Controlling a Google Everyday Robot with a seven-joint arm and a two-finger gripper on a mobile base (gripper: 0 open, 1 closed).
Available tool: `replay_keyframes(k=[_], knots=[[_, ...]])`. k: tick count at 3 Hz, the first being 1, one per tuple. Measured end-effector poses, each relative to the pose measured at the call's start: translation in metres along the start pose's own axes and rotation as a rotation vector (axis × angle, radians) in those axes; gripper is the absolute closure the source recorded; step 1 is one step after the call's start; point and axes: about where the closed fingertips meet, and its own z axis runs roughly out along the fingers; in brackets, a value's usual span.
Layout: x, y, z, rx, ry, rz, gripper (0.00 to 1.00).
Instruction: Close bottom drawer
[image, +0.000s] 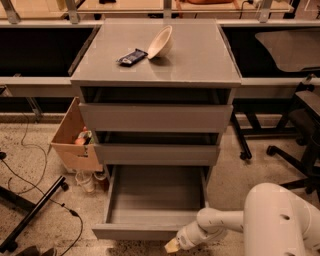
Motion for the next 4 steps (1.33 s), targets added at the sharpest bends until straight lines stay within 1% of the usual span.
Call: replay_keyframes(k=[1, 2, 3, 4], knots=[[0.024, -0.018, 0.004, 0.003, -0.089, 0.216, 1.0], [0.031, -0.035, 0.02, -0.008, -0.181, 0.351, 1.0], [0.015, -0.047, 0.018, 0.013, -0.282, 0.424, 1.0], [-0.013, -0.059, -0.006, 0.078, -0.386, 0.47, 1.0]])
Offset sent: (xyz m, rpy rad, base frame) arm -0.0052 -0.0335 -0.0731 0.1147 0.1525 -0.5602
